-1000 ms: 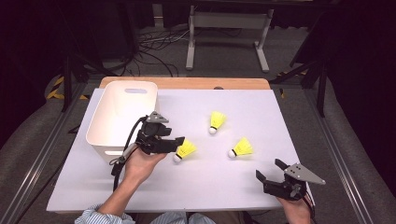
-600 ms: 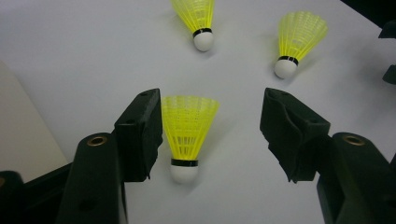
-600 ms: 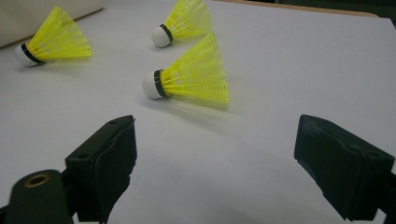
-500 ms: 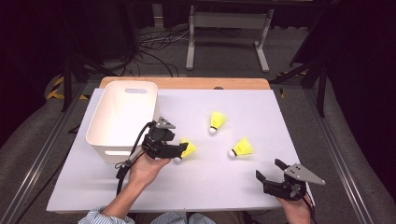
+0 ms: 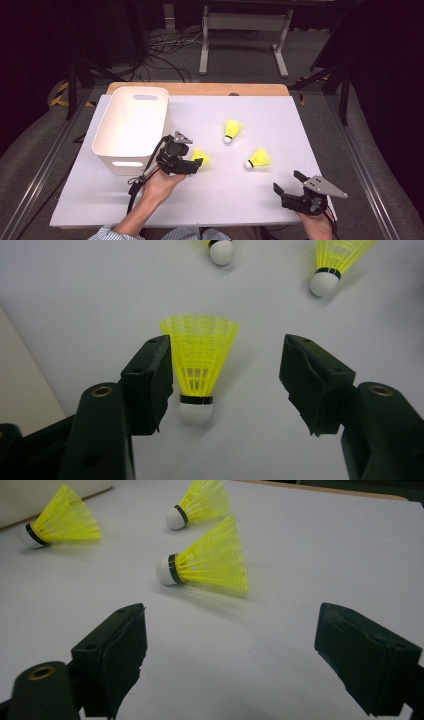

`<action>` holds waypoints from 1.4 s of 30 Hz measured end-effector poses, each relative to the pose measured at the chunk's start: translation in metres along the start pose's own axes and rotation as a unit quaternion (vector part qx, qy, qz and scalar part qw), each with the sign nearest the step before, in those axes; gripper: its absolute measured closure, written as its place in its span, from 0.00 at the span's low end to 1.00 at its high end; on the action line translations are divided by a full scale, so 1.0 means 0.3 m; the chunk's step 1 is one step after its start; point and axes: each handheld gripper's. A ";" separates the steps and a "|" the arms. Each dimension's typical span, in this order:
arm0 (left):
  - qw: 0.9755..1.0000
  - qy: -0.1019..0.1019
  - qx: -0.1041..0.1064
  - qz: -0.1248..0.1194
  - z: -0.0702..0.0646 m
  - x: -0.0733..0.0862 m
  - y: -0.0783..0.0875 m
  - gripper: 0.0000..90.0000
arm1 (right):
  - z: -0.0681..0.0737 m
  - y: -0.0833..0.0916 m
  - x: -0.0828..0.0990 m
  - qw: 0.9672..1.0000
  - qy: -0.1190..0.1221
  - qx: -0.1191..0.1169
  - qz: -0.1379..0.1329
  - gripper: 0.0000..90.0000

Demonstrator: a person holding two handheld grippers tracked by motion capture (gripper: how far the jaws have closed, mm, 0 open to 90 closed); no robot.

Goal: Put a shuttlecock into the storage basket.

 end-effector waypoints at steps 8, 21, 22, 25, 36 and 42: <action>1.000 0.006 -0.007 0.012 0.005 0.015 -0.023 0.43 | -0.001 0.000 0.000 1.000 0.000 0.001 0.000 0.15; 0.999 0.013 -0.014 0.036 0.013 0.028 -0.066 0.44 | -0.001 0.000 0.000 1.000 -0.001 0.000 0.000 0.15; 0.999 0.013 -0.014 0.038 0.014 0.029 -0.068 0.44 | 0.000 0.000 0.000 1.000 -0.001 0.000 0.000 0.15; 0.999 0.014 -0.016 0.041 0.016 0.031 -0.077 0.44 | -0.001 0.000 0.000 1.000 -0.001 0.000 0.000 0.15; 0.998 0.015 -0.023 0.063 0.029 0.040 -0.113 0.45 | 0.000 0.000 0.001 1.000 -0.001 0.000 0.001 0.15; 0.997 0.019 -0.024 0.070 0.034 0.045 -0.129 0.47 | 0.000 -0.001 0.001 1.000 -0.001 0.000 0.002 0.15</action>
Point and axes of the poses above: each handheld gripper's, and its own axes: y roughly backward along the jaws, x roughly out of its underside, z roughly to its left, and after that the axes turned 1 degree about x, right-handed
